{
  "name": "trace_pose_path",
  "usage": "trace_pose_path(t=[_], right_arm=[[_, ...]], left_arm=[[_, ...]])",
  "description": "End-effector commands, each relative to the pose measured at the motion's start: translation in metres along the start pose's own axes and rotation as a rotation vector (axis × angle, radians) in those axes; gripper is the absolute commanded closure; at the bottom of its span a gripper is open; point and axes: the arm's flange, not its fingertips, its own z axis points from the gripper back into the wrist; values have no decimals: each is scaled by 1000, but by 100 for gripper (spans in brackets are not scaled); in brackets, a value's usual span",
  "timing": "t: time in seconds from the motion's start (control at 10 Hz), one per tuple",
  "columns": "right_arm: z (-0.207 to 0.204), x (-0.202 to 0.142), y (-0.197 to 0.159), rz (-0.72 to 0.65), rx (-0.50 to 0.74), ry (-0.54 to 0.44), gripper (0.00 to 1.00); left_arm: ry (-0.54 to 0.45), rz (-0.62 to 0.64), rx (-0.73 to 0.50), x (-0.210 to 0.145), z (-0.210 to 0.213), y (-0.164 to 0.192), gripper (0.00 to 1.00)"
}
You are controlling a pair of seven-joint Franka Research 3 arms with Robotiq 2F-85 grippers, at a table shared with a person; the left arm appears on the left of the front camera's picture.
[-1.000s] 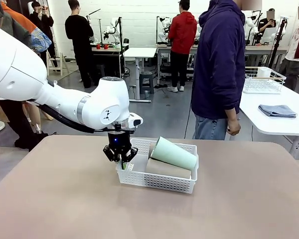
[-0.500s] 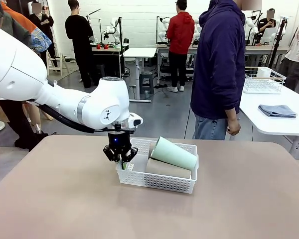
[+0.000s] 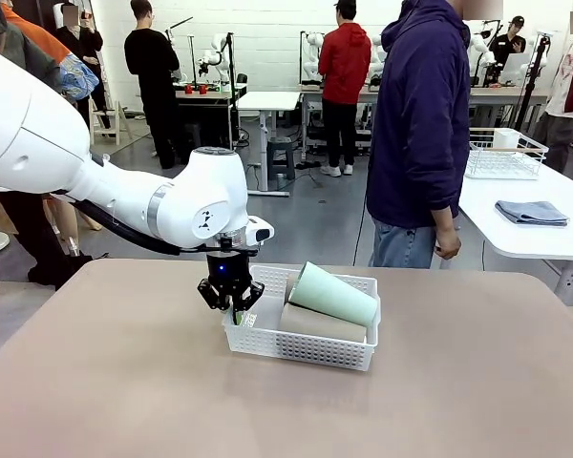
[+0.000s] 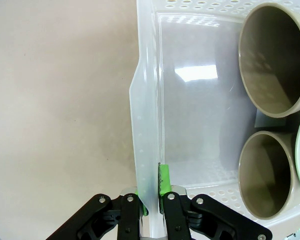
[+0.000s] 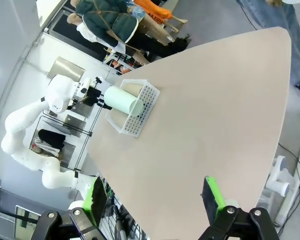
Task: Clean and organize the cups into the basket.
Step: Move the Organizing basket back to the left side of the table.
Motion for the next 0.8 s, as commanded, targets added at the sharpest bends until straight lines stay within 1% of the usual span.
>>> trace_pose_path(t=[0.0, 0.2, 0.3, 0.4, 0.5, 0.6, 0.7], right_arm=[[6, 7, 0, -195, 157, 37, 0], [17, 13, -6, -350, 245, 50, 0], [22, 15, -10, -412, 275, 35, 0], [23, 17, -16, -443, 249, 14, 0], [20, 17, -25, -445, 162, 9, 0], [11, 3, -9, -382, 261, 67, 0], [11, 3, -9, -382, 261, 67, 0]], left_arm=[[0, -2, 5, 0, -1, 2, 100], [0, -2, 5, 0, -1, 2, 100], [0, -2, 5, 0, -1, 2, 100], [0, -2, 5, 0, -1, 2, 100], [0, -2, 5, 0, -1, 2, 100], [0, -2, 5, 0, -1, 2, 100], [0, -2, 5, 0, -1, 2, 100]])
